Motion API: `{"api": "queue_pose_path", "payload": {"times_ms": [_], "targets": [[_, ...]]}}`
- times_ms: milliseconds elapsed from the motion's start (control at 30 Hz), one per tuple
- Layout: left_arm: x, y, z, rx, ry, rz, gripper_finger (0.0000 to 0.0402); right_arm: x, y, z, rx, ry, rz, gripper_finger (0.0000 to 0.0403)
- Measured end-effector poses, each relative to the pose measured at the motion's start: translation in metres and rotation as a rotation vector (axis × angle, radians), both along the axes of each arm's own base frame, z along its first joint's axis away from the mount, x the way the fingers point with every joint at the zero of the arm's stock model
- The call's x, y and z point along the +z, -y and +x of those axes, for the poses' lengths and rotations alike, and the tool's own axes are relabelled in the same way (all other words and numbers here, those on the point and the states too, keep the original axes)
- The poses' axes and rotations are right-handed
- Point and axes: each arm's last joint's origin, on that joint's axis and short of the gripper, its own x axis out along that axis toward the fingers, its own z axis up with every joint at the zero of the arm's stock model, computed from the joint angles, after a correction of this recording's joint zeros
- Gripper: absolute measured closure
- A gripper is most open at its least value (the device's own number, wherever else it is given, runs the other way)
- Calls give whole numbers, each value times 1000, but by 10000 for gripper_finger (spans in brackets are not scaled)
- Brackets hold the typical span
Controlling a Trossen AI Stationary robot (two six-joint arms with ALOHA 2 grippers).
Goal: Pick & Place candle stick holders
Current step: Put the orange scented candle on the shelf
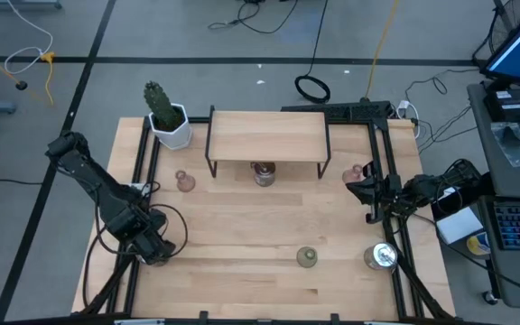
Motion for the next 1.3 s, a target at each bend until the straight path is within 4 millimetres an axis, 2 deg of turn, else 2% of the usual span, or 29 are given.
{"api": "queue_pose_path", "payload": {"times_ms": [667, 1300], "targets": [[0, 1, 1, 2, 5, -2, 6, 0, 0, 0, 0, 0, 0, 403], [-24, 14, 15, -14, -63, 87, 6, 0, 0, 0, 0, 0, 0, 403]]}}
